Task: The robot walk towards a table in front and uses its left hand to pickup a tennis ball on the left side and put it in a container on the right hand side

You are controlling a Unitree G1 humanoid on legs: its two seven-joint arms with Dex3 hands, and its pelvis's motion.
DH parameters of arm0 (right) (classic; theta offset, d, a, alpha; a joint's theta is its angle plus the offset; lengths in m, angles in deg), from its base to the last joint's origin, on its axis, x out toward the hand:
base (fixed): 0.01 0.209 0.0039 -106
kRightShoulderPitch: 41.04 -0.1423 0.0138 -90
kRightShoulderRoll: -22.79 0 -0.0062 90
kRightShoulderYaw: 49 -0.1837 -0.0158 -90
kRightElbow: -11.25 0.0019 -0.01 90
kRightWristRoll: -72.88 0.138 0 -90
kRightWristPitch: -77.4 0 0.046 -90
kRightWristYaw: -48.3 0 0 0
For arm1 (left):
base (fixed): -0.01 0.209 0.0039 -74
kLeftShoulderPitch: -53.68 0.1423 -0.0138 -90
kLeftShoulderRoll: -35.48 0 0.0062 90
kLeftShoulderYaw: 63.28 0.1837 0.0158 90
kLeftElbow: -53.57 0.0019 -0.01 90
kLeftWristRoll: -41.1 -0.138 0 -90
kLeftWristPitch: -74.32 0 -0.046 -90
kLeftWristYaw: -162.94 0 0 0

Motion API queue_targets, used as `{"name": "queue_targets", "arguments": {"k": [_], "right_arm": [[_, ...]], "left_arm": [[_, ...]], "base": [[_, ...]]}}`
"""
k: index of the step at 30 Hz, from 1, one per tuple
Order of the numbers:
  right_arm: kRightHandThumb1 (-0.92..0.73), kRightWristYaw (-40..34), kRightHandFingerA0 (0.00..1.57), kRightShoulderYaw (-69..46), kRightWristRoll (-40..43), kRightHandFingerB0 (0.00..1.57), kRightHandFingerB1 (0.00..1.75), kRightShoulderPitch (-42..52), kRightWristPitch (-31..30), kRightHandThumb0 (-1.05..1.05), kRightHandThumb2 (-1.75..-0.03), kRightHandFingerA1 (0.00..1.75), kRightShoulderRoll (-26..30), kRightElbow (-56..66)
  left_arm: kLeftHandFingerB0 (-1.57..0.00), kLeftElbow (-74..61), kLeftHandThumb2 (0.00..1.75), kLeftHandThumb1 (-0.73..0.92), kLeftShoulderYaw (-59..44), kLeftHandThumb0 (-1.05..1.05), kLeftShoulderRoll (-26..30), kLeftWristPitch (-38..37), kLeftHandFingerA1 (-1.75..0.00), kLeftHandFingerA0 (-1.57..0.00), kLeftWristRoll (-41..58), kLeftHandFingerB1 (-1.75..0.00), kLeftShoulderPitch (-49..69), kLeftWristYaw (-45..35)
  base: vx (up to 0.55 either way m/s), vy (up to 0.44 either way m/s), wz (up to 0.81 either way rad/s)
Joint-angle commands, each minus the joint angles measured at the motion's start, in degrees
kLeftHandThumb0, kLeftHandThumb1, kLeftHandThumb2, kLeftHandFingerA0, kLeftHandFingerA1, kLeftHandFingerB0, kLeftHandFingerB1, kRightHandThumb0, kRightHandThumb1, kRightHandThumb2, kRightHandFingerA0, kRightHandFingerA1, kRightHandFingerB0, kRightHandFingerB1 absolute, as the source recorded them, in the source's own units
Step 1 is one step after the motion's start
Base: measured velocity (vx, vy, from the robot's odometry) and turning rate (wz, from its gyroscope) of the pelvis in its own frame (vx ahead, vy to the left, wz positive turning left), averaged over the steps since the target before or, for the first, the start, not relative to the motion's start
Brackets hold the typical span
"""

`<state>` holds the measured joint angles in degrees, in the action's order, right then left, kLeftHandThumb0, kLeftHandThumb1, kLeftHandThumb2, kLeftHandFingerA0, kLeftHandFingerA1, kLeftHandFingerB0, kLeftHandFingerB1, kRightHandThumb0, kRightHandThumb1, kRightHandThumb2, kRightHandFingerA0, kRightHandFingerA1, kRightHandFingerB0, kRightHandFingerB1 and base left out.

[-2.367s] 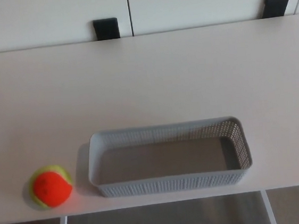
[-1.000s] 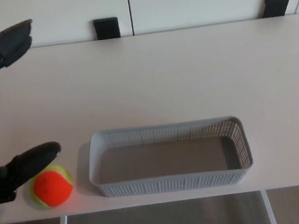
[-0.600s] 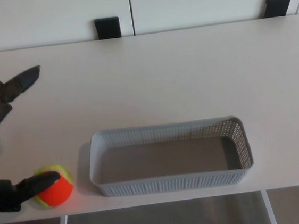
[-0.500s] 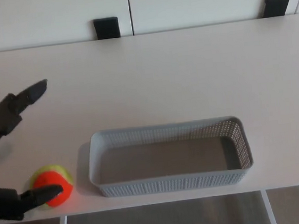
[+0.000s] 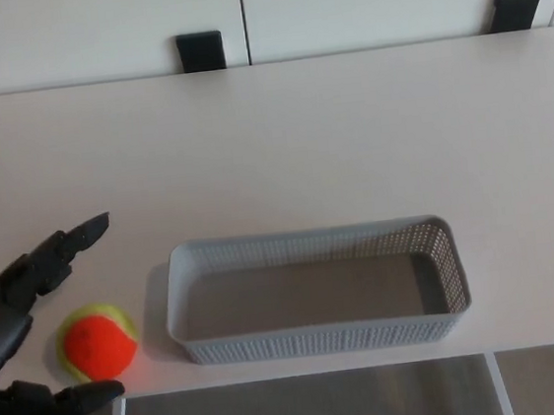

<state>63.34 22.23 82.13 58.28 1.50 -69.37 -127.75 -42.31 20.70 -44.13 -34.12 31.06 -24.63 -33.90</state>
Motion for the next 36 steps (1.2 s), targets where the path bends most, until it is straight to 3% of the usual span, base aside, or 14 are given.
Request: {"name": "queue_targets", "arguments": {"k": [1,2,7,8,11,12,15,16,17,20,21,36], "right_arm": [[-0.52,0.3,0.59,0.2,0.5,0.39,0.37,-0.1,-0.9,-0.13,-0.55,0.44,0.8,0.6],[-0.52,0.2,0.6,0.2,0.4,0.39,0.37,-0.1,-1.0,-0.13,-0.55,0.44,0.8,0.7],[-0.52,-0.5,0.57,1.1,-0.1,0.4,0.37,0.5,-2.3,-0.12,-0.55,0.44,0.7,2.6],[-0.52,-0.3,0.57,1.1,0.0,0.39,0.37,0.5,-2.4,-0.11,-0.55,0.44,0.7,2.7],[-0.51,-0.2,0.59,1.2,0.1,0.4,0.37,0.5,-2.5,-0.12,-0.54,0.44,0.8,2.7],[-0.51,-0.5,0.6,1.3,0.0,0.41,0.38,0.5,-2.8,-0.11,-0.54,0.45,0.7,3.1],[-0.51,-0.7,0.59,1.3,0.2,0.4,0.37,0.4,-3.3,-0.1,-0.54,0.44,0.7,3.7],[-0.52,-0.5,0.58,1.3,0.3,0.4,0.38,0.2,-2.9,-0.11,-0.55,0.44,0.7,3.4],[-0.53,-0.4,0.57,1.2,0.4,0.39,0.38,0.1,-2.8,-0.11,-0.55,0.44,0.7,3.4],[-0.52,-0.5,0.58,1.2,0.5,0.4,0.38,0.2,-3.1,-0.12,-0.55,0.45,0.7,4.1],[-0.52,-0.7,0.58,1.4,0.2,0.4,0.38,-0.1,-3.3,-0.13,-0.55,0.44,0.8,3.9],[-0.49,-1.3,0.56,1.0,0.7,0.4,0.39,-1.3,-4.4,-0.18,-0.57,0.45,0.9,3.8]], "left_arm": [[-0.07,3.7,0.69,0.29,0.2,-0.44,-1.3,-4.1,-0.42,-0.01,-4.5,-0.36,-1.6,6.0],[0.0,4.1,0.84,0.28,0.2,-0.27,-1.6,-4.2,-0.51,-0.03,-5.1,-0.48,-1.8,6.7],[0.0,5.2,0.85,0.32,0.5,-0.26,-2.2,-3.3,-0.5,-0.02,-6.1,-0.48,-2.5,8.0],[-0.11,5.3,0.61,0.4,0.6,-0.45,-2.3,-2.9,-0.41,-0.17,-6.7,-0.33,-2.6,8.6],[-0.11,5.5,0.61,0.4,0.9,-0.44,-2.7,-2.1,-0.42,-0.18,-7.8,-0.33,-2.6,9.8],[-0.06,6.0,0.85,0.31,1.3,-0.22,-3.2,-1.8,-0.52,-0.09,-8.4,-0.5,-2.7,10.5],[-0.06,7.1,0.85,0.31,1.6,-0.22,-3.5,-1.7,-0.52,-0.09,-8.5,-0.5,-3.4,11.1],[-0.13,7.7,0.59,0.4,1.7,-0.38,-3.6,-1.8,-0.42,-0.2,-8.3,-0.33,-3.8,11.1],[-0.07,8.1,0.85,0.32,1.8,-0.2,-3.7,-2.0,-0.52,-0.1,-8.4,-0.5,-4.0,11.2],[-0.07,8.7,0.85,0.31,2.5,-0.2,-3.8,-1.9,-0.52,-0.1,-8.9,-0.5,-4.2,11.5],[-0.12,8.8,0.6,0.38,2.7,-0.4,-3.6,-1.8,-0.42,-0.21,-9.3,-0.33,-4.4,11.5],[-0.15,10.3,0.59,0.36,7.1,-0.41,-4.1,-0.5,-0.43,-0.25,-12.0,-0.33,-2.3,12.9]], "base": [[0.0,0.0,0.0],[0.0,0.0,0.0],[0.0,0.0,0.0],[0.0,0.0,0.0],[0.0,0.0,0.0],[0.0,0.0,0.0],[0.0,0.0,0.0],[0.0,0.0,0.0],[0.0,0.0,0.0],[0.0,0.0,0.0],[0.0,0.0,0.0],[0.0,0.0,0.0]]}}
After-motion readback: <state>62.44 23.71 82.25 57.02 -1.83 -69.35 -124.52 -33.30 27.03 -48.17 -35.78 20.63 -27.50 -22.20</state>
